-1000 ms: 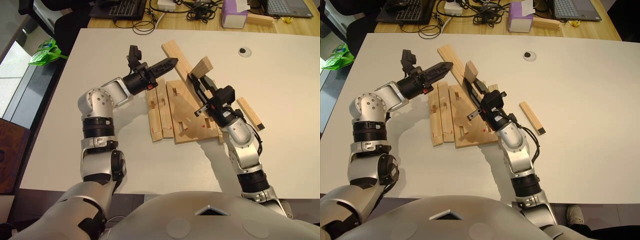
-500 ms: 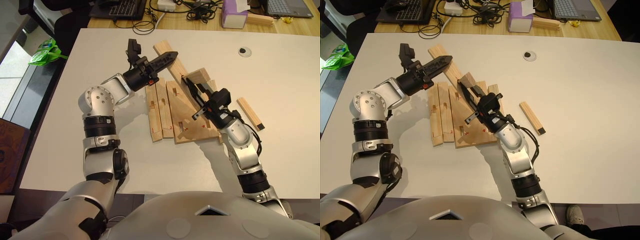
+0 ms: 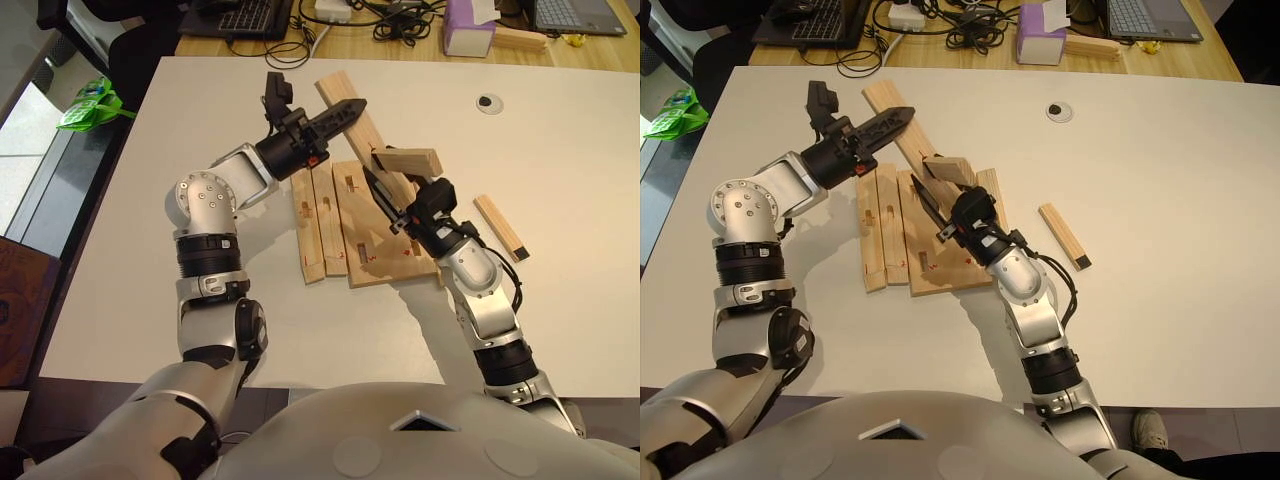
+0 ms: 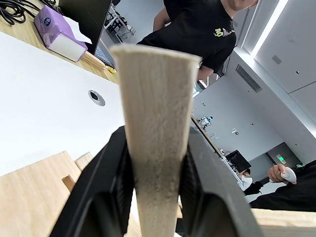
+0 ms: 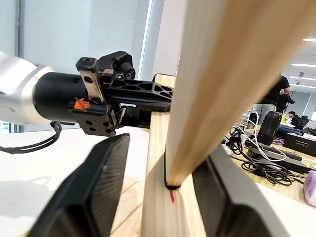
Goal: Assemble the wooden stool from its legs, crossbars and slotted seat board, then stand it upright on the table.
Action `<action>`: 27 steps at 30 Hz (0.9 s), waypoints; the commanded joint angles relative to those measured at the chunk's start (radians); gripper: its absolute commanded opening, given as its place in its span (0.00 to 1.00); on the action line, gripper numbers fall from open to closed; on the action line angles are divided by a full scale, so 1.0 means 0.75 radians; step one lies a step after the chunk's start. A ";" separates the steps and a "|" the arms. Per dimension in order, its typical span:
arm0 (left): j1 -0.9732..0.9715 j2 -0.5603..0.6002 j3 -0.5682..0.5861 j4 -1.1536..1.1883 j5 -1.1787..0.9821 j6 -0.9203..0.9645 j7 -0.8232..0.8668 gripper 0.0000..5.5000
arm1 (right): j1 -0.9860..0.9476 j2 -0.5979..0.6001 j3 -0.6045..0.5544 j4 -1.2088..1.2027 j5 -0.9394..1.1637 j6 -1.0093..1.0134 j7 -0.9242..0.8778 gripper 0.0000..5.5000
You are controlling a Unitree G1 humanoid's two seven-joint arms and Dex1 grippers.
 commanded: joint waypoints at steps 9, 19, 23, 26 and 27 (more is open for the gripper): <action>-0.045 0.089 0.098 -0.083 0.049 -0.150 0.157 0.19 | 0.231 -0.281 -0.200 -0.231 0.042 0.100 0.068 0.82; 0.302 0.038 0.221 -0.898 0.009 -0.018 0.754 0.19 | 0.410 -0.411 -0.454 -0.184 0.016 0.087 0.010 0.98; 0.380 -0.097 0.152 -1.128 -0.067 0.077 0.988 0.19 | 0.305 -0.405 -0.438 -0.114 -0.014 0.079 -0.003 0.98; 0.353 -0.136 0.101 -1.171 -0.099 0.141 1.104 0.19 | 0.251 -0.401 -0.455 -0.065 -0.020 0.062 -0.015 0.98; 0.357 -0.129 0.088 -1.186 -0.101 0.161 1.127 0.19 | 0.245 -0.400 -0.460 -0.055 -0.019 0.058 -0.017 0.98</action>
